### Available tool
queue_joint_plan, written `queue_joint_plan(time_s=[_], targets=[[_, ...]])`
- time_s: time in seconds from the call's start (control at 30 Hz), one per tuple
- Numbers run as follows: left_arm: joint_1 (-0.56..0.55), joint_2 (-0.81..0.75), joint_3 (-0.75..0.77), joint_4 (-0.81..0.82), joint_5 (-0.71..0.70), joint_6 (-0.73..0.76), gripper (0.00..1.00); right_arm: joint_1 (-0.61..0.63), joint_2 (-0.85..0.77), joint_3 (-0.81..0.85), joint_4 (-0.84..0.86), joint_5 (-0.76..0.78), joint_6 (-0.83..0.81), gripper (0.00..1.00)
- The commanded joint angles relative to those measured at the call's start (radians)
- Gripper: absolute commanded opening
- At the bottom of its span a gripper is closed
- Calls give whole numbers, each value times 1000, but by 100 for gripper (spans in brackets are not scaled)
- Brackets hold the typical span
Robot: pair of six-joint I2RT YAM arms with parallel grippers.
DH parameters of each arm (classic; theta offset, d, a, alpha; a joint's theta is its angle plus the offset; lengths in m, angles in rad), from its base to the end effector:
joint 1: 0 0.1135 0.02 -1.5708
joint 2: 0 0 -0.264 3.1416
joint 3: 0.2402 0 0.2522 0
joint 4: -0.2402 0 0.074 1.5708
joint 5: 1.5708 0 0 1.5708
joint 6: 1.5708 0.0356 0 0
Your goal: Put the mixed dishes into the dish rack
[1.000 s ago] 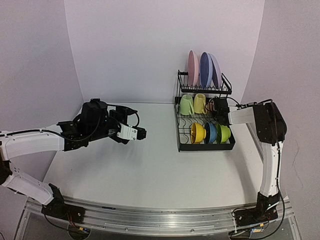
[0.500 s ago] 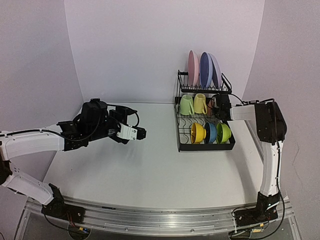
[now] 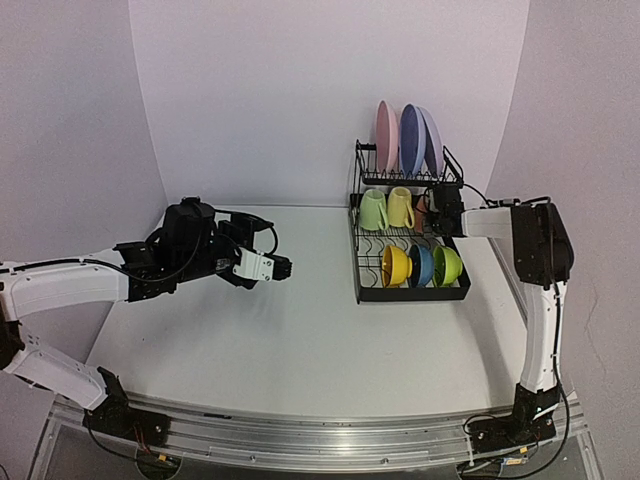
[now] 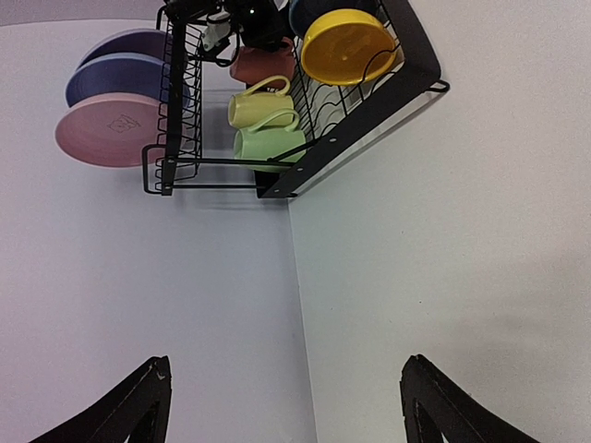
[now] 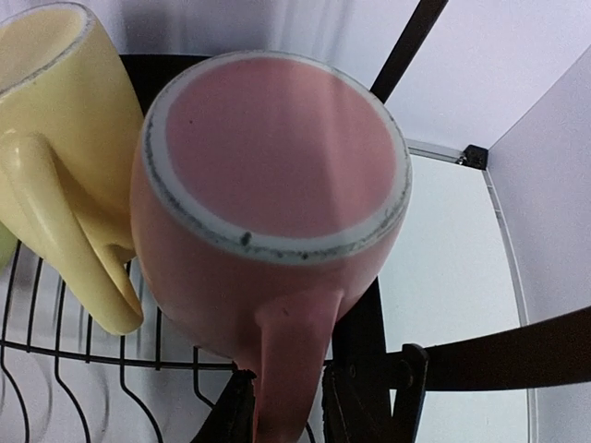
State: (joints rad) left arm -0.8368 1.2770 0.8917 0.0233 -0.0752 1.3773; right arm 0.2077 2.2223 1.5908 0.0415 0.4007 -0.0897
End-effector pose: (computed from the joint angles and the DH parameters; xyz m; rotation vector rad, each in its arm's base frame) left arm 0.1999 -0.2176 0.2909 1.7262 0.9201 0.4314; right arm 0.4940 0.0899 0.1678 -0.0867 2.1281 -0.3626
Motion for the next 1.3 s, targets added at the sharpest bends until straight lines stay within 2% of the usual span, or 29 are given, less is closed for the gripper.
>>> queue_joint_plan(time_s=[0.0,0.5,0.73,0.97,1.27], targets=[[6,-16,15,-15,-2,-23,85,-17,54,96,17,74,-69,22],[5,-32,19,-62,-24,-31,85,-34,100,128,112,68,-98,21],[5,-39,18,-70,-28,-42,85,-34,86,101,117,75,-98,32],[7,-52,7,-84,-23,-59,85,-34,-16,-14,158,35,-88,40],[6,-55,6,-83,-17,-72,85,-34,-116,-82,163,5,-69,49]])
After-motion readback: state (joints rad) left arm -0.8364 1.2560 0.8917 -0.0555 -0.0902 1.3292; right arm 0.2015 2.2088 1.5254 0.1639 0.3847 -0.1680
